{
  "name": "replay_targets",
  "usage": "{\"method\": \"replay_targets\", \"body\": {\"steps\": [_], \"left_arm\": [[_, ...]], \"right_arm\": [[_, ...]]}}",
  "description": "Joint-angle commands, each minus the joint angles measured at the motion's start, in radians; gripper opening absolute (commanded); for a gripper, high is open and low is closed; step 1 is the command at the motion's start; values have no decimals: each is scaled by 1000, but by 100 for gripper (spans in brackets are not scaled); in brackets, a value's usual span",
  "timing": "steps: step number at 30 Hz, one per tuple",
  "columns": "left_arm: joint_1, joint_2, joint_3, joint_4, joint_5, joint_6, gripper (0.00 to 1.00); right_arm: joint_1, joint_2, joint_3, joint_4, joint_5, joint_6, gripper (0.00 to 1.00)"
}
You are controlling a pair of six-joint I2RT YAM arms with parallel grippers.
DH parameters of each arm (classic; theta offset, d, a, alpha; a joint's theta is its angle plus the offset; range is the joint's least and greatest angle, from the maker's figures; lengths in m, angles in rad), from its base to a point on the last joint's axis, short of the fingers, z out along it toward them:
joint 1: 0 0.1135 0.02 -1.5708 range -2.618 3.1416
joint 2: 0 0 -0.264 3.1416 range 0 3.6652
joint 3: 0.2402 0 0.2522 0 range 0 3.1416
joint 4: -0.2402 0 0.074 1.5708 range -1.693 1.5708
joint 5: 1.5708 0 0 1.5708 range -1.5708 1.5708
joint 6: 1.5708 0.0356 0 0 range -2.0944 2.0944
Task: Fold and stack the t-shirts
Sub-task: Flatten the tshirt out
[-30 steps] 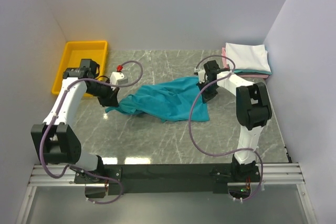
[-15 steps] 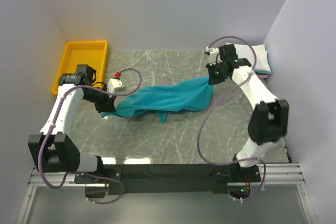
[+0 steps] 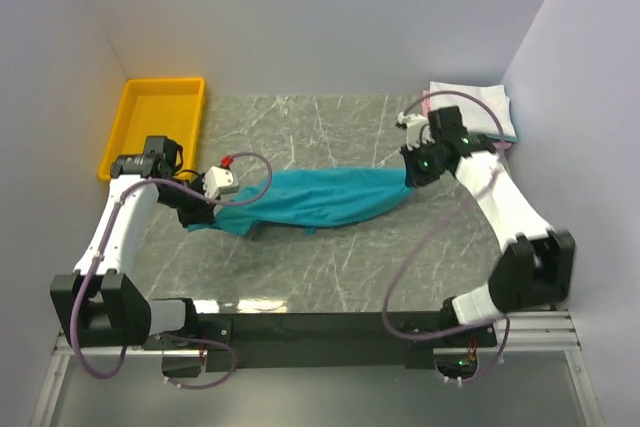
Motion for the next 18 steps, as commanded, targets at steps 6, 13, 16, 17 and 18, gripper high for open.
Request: {"method": "replay_targets", "body": {"steps": [6, 13, 16, 17, 18], "left_arm": [[4, -78, -52, -2, 19, 85, 1], [3, 44, 23, 74, 50, -30, 1], [3, 74, 30, 113, 60, -63, 1], [1, 98, 33, 119, 63, -89, 1], [3, 112, 41, 121, 67, -103, 1]], "right_arm": [[0, -162, -93, -86, -62, -83, 0], [18, 271, 118, 78, 10, -28, 0], [35, 392, 189, 106, 67, -13, 0], [38, 433, 206, 105, 88, -5, 2], [40, 446, 221, 97, 90, -7, 7]]}}
